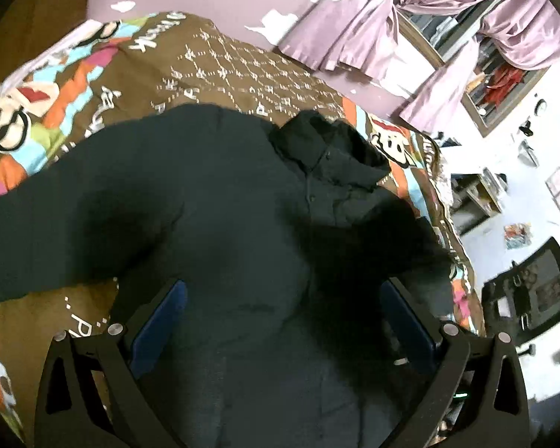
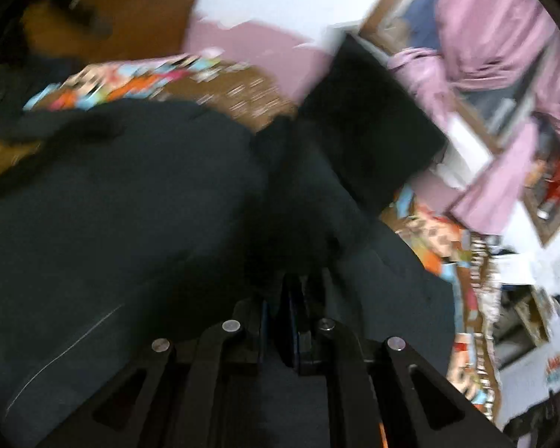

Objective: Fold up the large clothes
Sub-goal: 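Lift the sleeve with the right gripper and fold it across the jacket body, then grasp the other jacket sleeve with the left gripper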

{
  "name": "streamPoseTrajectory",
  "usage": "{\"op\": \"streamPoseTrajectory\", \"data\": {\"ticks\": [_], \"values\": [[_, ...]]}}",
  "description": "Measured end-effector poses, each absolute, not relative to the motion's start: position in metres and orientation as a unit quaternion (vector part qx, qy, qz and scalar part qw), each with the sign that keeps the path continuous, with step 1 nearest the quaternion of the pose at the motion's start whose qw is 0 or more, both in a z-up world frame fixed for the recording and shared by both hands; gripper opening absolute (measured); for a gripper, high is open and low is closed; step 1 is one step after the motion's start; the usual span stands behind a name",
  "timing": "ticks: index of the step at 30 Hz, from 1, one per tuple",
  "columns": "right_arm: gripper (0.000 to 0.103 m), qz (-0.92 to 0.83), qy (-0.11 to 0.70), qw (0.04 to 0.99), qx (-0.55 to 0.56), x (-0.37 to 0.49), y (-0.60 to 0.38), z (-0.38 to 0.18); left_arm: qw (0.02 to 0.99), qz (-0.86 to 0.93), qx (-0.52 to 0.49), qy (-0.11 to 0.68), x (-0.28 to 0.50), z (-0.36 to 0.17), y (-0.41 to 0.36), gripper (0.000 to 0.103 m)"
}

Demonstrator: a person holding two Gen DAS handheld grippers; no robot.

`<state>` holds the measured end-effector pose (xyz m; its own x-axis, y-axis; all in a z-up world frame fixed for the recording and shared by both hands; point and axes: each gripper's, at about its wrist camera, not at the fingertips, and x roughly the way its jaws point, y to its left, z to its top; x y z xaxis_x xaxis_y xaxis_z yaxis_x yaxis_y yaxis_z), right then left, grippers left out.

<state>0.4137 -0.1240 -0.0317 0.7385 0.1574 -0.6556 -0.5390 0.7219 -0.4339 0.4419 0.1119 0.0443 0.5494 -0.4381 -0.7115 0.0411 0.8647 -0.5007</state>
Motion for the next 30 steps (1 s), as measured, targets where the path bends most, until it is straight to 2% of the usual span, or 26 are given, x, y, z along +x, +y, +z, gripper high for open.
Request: {"op": "streamPoseTrajectory", "data": {"ticks": [1, 3, 6, 8, 9, 10, 13, 15, 17, 19, 20, 21, 23, 26, 30], "values": [[0.012, 0.215, 0.319, 0.867, -0.318, 0.412, -0.117, -0.048, 0.851, -0.148, -0.217, 0.455, 0.442, 0.038, 0.114, 0.101], [0.022, 0.248, 0.35, 0.844, -0.324, 0.413, -0.101, -0.079, 0.846, -0.164, -0.211, 0.461, 0.443, 0.019, 0.114, 0.101], [0.031, 0.249, 0.334, 0.844, -0.336, 0.404, -0.094, -0.096, 0.836, -0.2, -0.214, 0.463, 0.45, -0.003, 0.107, 0.101], [0.051, 0.265, 0.323, 0.85, -0.321, 0.401, -0.094, -0.093, 0.828, -0.221, -0.217, 0.467, 0.457, -0.02, 0.099, 0.101], [0.071, 0.272, 0.323, 0.854, -0.305, 0.399, -0.103, -0.087, 0.826, -0.224, -0.215, 0.471, 0.461, -0.028, 0.093, 0.101], [0.077, 0.278, 0.321, 0.857, -0.291, 0.396, -0.114, -0.082, 0.824, -0.225, -0.212, 0.475, 0.466, -0.035, 0.09, 0.101], [0.079, 0.301, 0.304, 0.864, -0.265, 0.381, -0.125, -0.072, 0.828, -0.214, -0.182, 0.485, 0.475, -0.052, 0.072, 0.1], [0.079, 0.307, 0.289, 0.871, -0.251, 0.368, -0.136, -0.067, 0.834, -0.205, -0.16, 0.487, 0.476, -0.059, 0.07, 0.094], [0.079, 0.305, 0.281, 0.877, -0.243, 0.357, -0.143, -0.065, 0.835, -0.188, -0.148, 0.496, 0.477, -0.062, 0.067, 0.075], [0.079, 0.286, 0.271, 0.889, -0.233, 0.351, -0.152, -0.063, 0.836, -0.169, -0.144, 0.502, 0.479, -0.065, 0.067, 0.064], [0.079, 0.277, 0.27, 0.894, -0.225, 0.349, -0.157, -0.062, 0.837, -0.157, -0.14, 0.505, 0.48, -0.068, 0.067, 0.051], [0.079, 0.269, 0.271, 0.9, -0.213, 0.35, -0.162, -0.06, 0.838, -0.143, -0.135, 0.509, 0.481, -0.07, 0.066, 0.045], [0.079, 0.249, 0.273, 0.91, -0.189, 0.353, -0.171, -0.055, 0.841, -0.107, -0.12, 0.517, 0.485, -0.075, 0.065, 0.018], [0.08, 0.224, 0.276, 0.922, -0.15, 0.362, -0.185, -0.047, 0.847, -0.084, -0.108, 0.514, 0.486, -0.077, 0.065, 0.002], [0.081, 0.192, 0.281, 0.934, -0.109, 0.374, -0.201, -0.041, 0.876, -0.077, -0.092, 0.466, 0.48, -0.057, 0.065, 0.0]]}}
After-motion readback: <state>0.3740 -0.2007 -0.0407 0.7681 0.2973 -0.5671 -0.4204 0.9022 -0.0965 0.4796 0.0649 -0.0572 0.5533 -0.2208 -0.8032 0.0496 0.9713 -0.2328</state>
